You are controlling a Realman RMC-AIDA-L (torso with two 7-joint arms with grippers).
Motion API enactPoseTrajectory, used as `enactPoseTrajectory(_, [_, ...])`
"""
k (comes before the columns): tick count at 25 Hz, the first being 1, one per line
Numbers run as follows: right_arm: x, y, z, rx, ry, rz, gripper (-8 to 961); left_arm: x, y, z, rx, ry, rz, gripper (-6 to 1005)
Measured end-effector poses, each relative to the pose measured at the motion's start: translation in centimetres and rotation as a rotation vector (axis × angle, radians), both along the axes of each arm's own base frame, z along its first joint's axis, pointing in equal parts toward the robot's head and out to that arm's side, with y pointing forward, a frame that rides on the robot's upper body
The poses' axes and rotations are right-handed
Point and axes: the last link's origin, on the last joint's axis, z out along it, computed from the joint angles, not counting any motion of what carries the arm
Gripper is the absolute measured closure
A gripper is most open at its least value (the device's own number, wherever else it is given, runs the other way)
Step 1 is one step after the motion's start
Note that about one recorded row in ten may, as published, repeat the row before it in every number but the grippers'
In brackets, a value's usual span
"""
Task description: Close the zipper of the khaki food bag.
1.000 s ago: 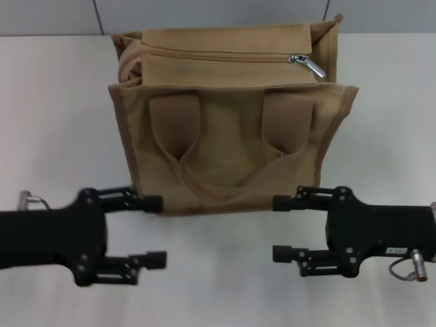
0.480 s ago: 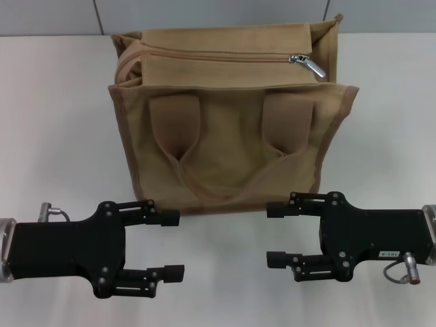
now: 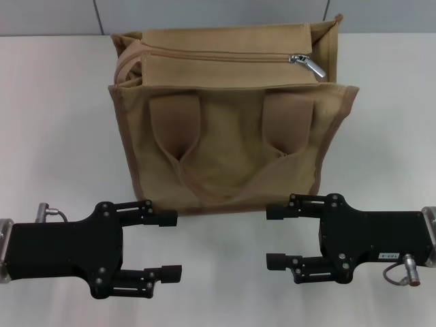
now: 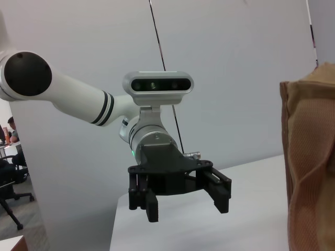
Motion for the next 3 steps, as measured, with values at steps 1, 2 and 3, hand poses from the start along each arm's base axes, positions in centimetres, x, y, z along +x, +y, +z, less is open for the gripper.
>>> enactPoseTrajectory(1, [0.0, 0.0, 0.0, 0.0, 0.0, 0.0, 222, -0.02, -0.02, 0.0, 0.0, 0.0, 0.0, 227])
enactPoseTrajectory(2, [0.0, 0.0, 0.0, 0.0, 0.0, 0.0, 222, -0.02, -0.03, 0.01, 0.0, 0.0, 0.001, 227])
enactPoseTrajectory(3, [0.0, 0.0, 0.0, 0.0, 0.0, 0.0, 222, -0.03, -0.03, 0.01, 0.0, 0.0, 0.001, 227])
